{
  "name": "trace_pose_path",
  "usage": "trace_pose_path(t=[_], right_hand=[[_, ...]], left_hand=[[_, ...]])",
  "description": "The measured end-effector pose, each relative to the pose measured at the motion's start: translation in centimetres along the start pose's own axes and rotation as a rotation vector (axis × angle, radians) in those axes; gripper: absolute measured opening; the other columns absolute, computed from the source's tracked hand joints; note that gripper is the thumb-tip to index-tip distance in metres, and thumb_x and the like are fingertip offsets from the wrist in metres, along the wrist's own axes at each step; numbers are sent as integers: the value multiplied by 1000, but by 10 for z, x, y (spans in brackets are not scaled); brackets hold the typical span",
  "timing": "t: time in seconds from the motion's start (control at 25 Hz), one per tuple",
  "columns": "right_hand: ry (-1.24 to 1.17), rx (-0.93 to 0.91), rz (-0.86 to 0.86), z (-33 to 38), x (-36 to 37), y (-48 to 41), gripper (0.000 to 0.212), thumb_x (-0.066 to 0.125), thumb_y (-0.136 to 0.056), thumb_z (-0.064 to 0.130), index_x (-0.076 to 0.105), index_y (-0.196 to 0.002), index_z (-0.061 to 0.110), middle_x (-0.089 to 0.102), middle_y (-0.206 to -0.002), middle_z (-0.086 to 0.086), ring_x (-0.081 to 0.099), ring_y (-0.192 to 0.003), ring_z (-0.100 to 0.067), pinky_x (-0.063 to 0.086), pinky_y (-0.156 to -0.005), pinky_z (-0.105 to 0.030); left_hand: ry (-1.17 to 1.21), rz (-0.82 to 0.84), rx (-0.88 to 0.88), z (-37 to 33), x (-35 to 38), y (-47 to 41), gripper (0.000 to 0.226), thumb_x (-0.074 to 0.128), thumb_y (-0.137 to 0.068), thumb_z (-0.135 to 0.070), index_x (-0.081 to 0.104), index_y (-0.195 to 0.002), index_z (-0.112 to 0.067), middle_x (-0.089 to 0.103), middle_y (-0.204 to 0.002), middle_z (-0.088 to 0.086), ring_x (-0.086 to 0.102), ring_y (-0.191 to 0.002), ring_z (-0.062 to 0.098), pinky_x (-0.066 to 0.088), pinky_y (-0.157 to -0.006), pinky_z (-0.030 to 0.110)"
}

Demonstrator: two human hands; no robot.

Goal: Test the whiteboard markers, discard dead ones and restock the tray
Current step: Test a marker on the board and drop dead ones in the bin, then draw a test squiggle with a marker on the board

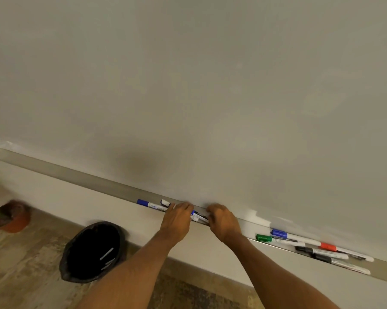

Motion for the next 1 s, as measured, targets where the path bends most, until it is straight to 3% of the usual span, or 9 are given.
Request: trace_pose_path(t=[0.2,0.44,0.68,0.84,0.92,1.0], right_hand=[[227,-43,-33,-7,-12,19,27,43,-95,29,57,-113,16,59,-116,-4,54,-108,-25,43,-85,-36],[312,4,-44,-34,-28,53,40,33,-98,45,49,-123,18,53,-127,-4,51,-113,-22,41,-96,-34],[285,93,-15,-80,-36,95,88,-10,-86,65,48,-130,16,53,-132,-6,51,-120,-25,41,-101,-39],[302,132,47,-118,-44,122,111,-35,-67,67,20,-148,17,24,-155,-7,22,-142,-27,16,-116,-39],[313,139,96,-139,-46,132,110,-40,-60,68,2,-150,21,2,-159,-2,2,-146,-25,1,-116,-39],[314,122,143,-162,-44,142,97,-37,-65,68,-6,-147,26,-6,-156,-2,-5,-144,-27,-6,-112,-42]], left_hand=[[0,17,40,-18,-11,-2,28,50,-96,-25,52,-123,-18,56,-127,-1,51,-117,19,30,-105,31],[18,134,46,-69,-13,3,48,38,-100,-42,40,-141,-16,42,-146,2,35,-136,19,16,-117,38],[10,241,95,-132,9,13,56,30,-102,-41,19,-151,-16,13,-159,4,8,-147,21,2,-119,39],[27,285,104,-179,30,15,59,27,-102,-42,9,-153,-17,4,-161,3,1,-147,21,-1,-119,39],[38,302,102,-202,40,17,60,27,-102,-42,3,-153,-19,-2,-161,1,-4,-147,21,-4,-118,40],[37,313,104,-225,49,17,63,26,-102,-43,-6,-152,-21,-10,-160,-1,-11,-146,21,-8,-116,41]])
Point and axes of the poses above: each hand's wrist, its own y-axis away from the middle knuckle, its own x-axis out of the palm, z = x × y, the point moved 5 cm from there along -y, towards the middle knuckle
